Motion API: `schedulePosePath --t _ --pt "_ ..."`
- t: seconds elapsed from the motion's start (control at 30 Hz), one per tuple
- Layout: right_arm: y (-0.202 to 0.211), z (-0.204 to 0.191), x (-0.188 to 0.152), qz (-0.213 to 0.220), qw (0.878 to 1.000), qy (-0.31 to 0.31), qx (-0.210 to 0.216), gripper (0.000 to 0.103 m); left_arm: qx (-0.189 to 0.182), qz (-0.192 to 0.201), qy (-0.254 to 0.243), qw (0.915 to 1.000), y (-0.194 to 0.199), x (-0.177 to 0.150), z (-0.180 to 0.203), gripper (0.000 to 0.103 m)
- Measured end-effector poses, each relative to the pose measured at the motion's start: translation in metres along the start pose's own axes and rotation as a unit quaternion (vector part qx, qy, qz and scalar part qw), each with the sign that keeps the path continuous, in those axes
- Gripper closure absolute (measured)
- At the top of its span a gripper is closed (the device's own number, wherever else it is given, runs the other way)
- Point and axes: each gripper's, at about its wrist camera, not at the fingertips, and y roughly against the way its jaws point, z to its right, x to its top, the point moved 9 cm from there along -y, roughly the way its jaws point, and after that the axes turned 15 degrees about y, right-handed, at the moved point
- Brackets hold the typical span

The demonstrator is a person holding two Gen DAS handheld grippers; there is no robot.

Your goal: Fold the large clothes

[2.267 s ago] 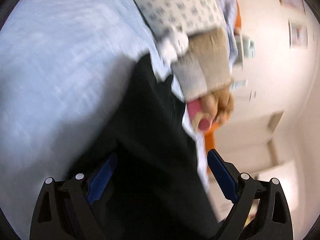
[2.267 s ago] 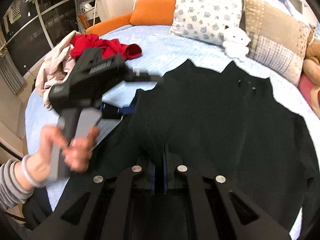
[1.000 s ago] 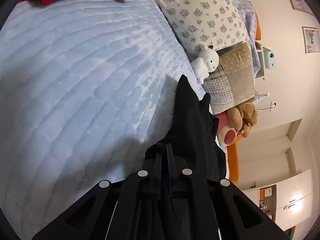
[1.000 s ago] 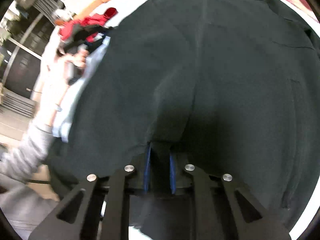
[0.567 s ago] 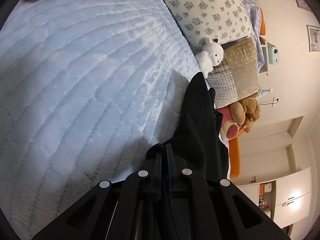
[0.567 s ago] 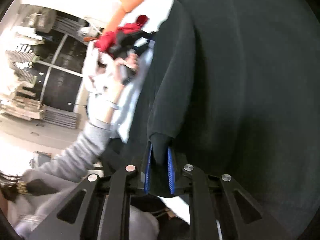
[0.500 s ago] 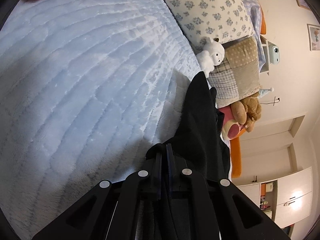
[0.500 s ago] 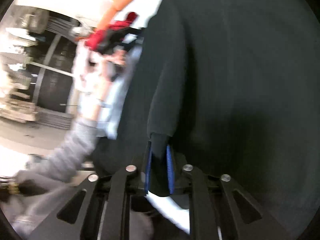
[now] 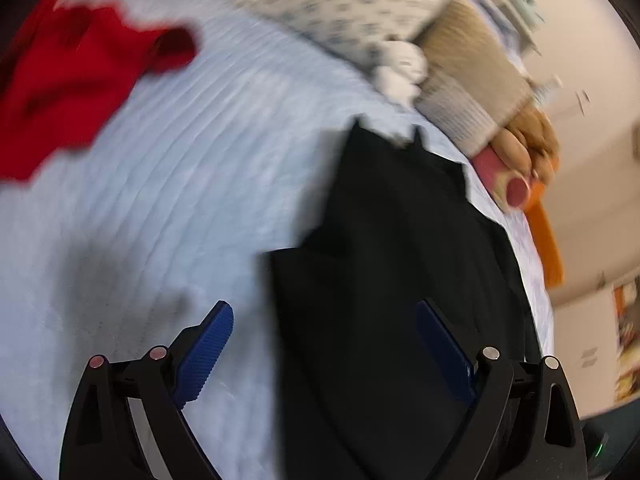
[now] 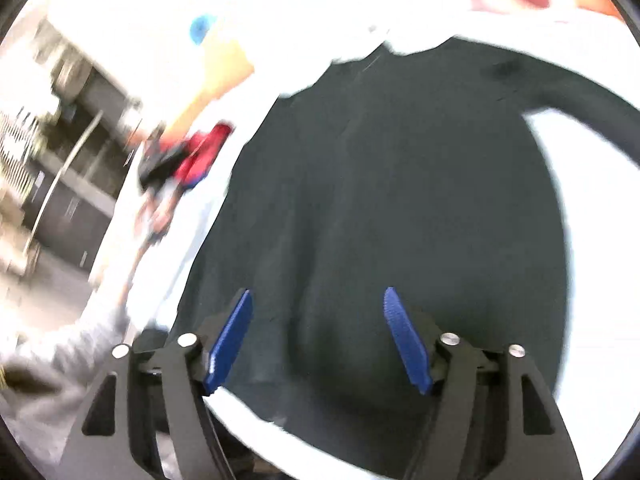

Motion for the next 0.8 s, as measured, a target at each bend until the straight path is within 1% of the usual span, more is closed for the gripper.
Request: schedulePosePath --t 0.03,0.07,0.13,0.17,0.2,0.27,0.33,0.4,0.43,0.47,0.5,0.6,0.67,0.73,0.77,0.8 --pt "0.018 0.028 0.003 0.019 0.999 -0.019 -0.024 0.033 -0.016 -0.005 -0.019 0.9997 0.006 -0.004 0.027 0.008" --pt "0.036 0.058 0.005 0.036 0.997 -0.04 -0.05 0.033 -0.025 -0.011 -0.027 0.9992 0.008 -0.008 0.045 0.007" --pt "0.068 0.115 0.006 0.065 0.99 -0.076 -0.102 0.033 -0.045 -0.036 -0.049 0.9972 0.0 -0.019 0.088 0.006" --pt "0.08 0.138 0.006 0.077 0.985 -0.092 -0.12 0.028 -0.044 -0.047 -0.068 0.9956 -0.01 -0.028 0.114 0.006" --pt "0.098 0.175 0.004 0.089 0.979 -0.114 -0.146 0.024 -0.037 -0.053 -0.087 0.9941 -0.02 -0.035 0.132 0.006" --pt "0.129 0.241 -0.004 0.106 0.961 -0.163 -0.194 0.021 -0.018 -0.07 -0.13 0.989 -0.052 -0.05 0.181 0.006" --pt "0.146 0.292 -0.009 0.111 0.947 -0.204 -0.22 0.021 -0.008 -0.084 -0.151 0.9849 -0.078 -0.066 0.212 0.006" --pt "0.155 0.335 -0.019 0.108 0.935 -0.242 -0.237 0.021 -0.01 -0.104 -0.165 0.9807 -0.108 -0.085 0.248 0.006" --pt "0.157 0.354 -0.022 0.105 0.93 -0.257 -0.239 0.021 -0.01 -0.113 -0.169 0.9792 -0.121 -0.093 0.262 0.006" --pt "0.156 0.371 -0.026 0.1 0.925 -0.271 -0.245 0.021 -0.015 -0.124 -0.169 0.9776 -0.135 -0.103 0.276 0.006" --pt "0.15 0.377 -0.03 0.092 0.924 -0.278 -0.247 0.021 -0.023 -0.133 -0.168 0.9764 -0.146 -0.113 0.289 0.006" --pt "0.145 0.405 -0.04 0.065 0.917 -0.294 -0.262 0.021 -0.016 -0.149 -0.173 0.9734 -0.174 -0.135 0.309 0.006" --pt "0.137 0.409 -0.042 0.056 0.916 -0.299 -0.262 0.022 -0.003 -0.156 -0.182 0.971 -0.19 -0.147 0.318 0.006" --pt "0.128 0.415 -0.041 0.039 0.918 -0.296 -0.262 0.026 0.009 -0.157 -0.194 0.9683 -0.204 -0.154 0.326 0.006" --pt "0.121 0.416 -0.041 0.029 0.921 -0.292 -0.257 0.035 0.016 -0.156 -0.202 0.9668 -0.211 -0.159 0.329 0.006" --pt "0.119 0.417 -0.041 0.022 0.922 -0.291 -0.256 0.056 0.02 -0.155 -0.205 0.9663 -0.215 -0.161 0.331 0.006"
